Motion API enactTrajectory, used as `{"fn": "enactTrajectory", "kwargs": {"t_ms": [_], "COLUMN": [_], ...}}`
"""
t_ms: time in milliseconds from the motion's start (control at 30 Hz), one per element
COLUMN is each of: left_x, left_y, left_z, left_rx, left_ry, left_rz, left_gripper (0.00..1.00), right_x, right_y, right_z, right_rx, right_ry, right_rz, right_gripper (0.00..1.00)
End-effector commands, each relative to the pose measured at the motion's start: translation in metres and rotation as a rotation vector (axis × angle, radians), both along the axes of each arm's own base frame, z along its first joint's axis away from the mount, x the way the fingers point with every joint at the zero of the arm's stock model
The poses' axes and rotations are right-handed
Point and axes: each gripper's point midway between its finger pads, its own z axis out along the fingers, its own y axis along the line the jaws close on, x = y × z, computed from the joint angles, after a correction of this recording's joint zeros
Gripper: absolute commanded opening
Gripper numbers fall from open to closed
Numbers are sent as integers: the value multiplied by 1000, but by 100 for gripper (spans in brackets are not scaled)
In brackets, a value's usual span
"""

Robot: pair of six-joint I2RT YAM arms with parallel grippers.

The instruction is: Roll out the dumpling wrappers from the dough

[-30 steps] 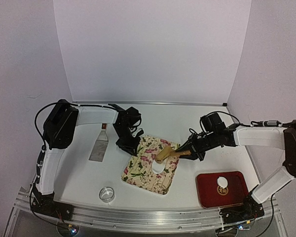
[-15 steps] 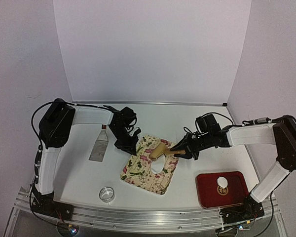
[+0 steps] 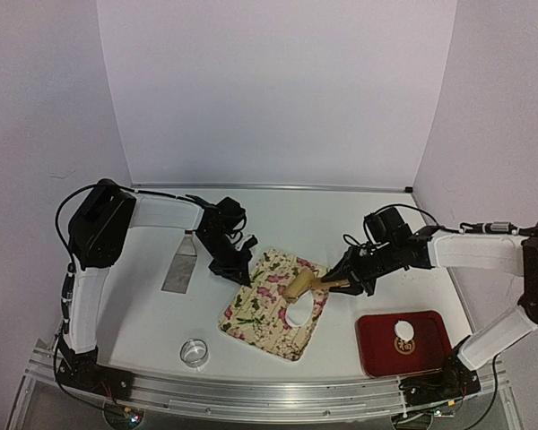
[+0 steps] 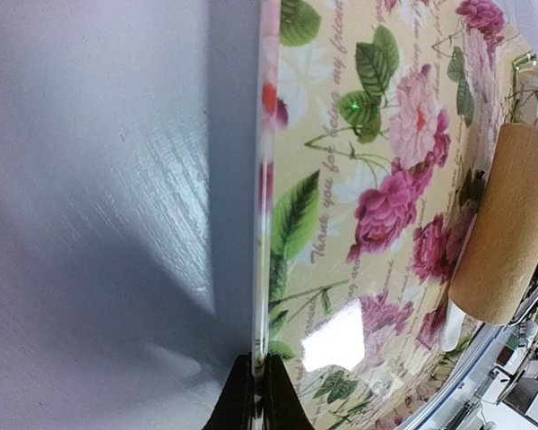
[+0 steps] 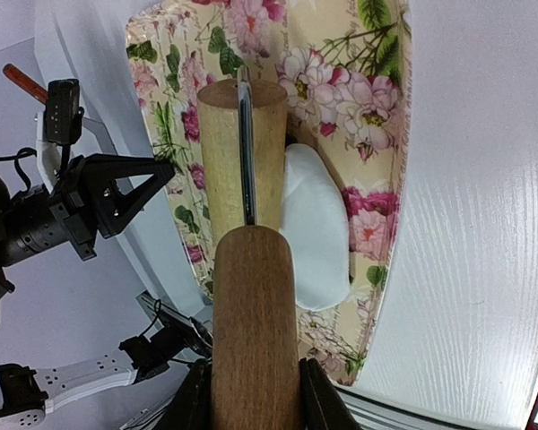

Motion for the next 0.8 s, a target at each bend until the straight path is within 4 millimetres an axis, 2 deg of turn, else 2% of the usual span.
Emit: {"fn": "enactTrajectory", "kwargs": {"t_ms": [0,133,233,300,433,533,633,767], "left_x": [6,10,13,13,14,13,13,11], "left_y": [31,30,29,27,26,26,26,27], "left_z": [-13,-11,-10,-9,-9,-9,-8,-8], "left_rx": [119,119,116,113,110,107,102,102], "left_ry": [8,1,-3,-2,2,4,7,10], "left_rz": [39,40,43,42,49,51,57,63], "left_gripper": [0,0,0,0,0,0,0,0], "right_x": [7,44,44,34,3,-20,-35,-44], "right_y": [-4,33,40,35,26,29,29,20], "right_z": [2,56,78,84,68,56,41,23], "right_rx": [-119,-20,11,21,4,-8,-27,-61], "right_ry": [50,-93,-131,-128,-82,-62,-33,-2], "right_rz": [36,95,95,82,95,149,180,189], "right_gripper": [0,0,0,0,0,0,0,0]}}
